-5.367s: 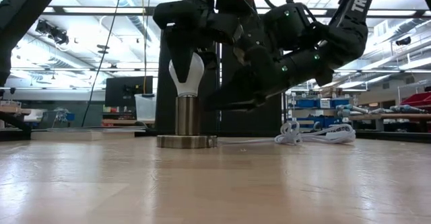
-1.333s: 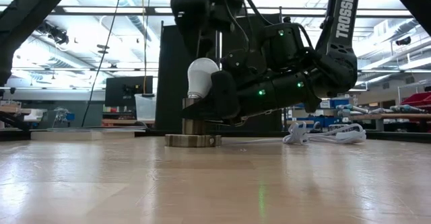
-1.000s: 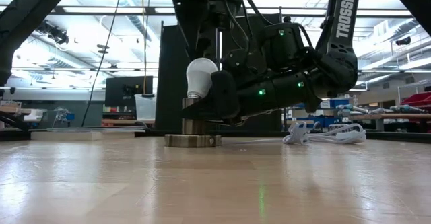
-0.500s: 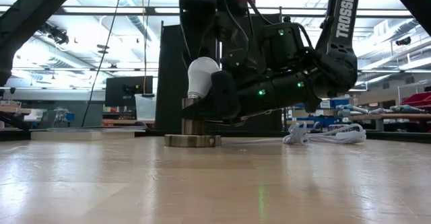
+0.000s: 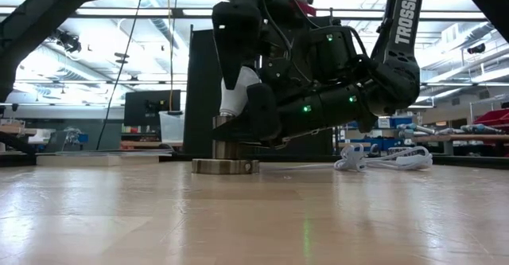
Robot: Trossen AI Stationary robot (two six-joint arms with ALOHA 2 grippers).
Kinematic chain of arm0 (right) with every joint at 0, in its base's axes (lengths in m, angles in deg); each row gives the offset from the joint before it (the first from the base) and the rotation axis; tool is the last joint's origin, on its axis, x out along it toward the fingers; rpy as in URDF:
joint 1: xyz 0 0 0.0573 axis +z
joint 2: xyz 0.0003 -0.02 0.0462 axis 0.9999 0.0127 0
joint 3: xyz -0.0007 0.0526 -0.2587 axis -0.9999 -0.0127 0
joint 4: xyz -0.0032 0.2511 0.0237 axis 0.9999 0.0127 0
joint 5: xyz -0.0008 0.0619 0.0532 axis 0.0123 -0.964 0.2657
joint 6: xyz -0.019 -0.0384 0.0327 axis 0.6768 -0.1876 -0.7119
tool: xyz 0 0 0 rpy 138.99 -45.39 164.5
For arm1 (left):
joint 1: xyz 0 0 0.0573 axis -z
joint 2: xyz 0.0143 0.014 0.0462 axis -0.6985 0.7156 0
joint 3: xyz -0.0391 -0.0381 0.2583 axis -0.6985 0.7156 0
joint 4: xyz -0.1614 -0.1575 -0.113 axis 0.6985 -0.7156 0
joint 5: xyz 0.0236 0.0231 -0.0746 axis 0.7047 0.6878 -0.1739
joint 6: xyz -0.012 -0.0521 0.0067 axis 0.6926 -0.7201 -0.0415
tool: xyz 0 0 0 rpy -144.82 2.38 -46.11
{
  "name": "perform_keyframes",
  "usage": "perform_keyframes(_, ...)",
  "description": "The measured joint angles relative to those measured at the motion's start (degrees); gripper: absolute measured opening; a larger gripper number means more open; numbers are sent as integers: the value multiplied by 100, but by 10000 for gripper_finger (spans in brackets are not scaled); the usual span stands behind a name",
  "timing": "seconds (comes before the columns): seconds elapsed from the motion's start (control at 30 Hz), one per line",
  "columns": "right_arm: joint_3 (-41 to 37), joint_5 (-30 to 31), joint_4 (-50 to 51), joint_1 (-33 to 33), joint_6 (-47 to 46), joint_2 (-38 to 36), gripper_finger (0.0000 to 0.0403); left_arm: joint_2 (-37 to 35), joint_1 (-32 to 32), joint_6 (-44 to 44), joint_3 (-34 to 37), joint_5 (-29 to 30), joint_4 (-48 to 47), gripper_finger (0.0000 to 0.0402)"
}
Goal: Screw lightbulb
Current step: Insert the lightbulb into the desk lamp
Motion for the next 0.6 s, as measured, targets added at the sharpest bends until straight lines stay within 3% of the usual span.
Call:
perform_keyframes(0.13, 0, 0, 0, 0, 0, 0, 186, 2, 58, 6, 0, 153, 125, 365)
perform_keyframes(0.43, 0, 2, 0, 0, 50, 0, 186, 2, 68, -18, 0, 171, 201, 272)
perform_keyframes(0.6, 2, 2, 4, 0, 66, 0, 186, 2, 68, -210, -1, 163, 121, 265)
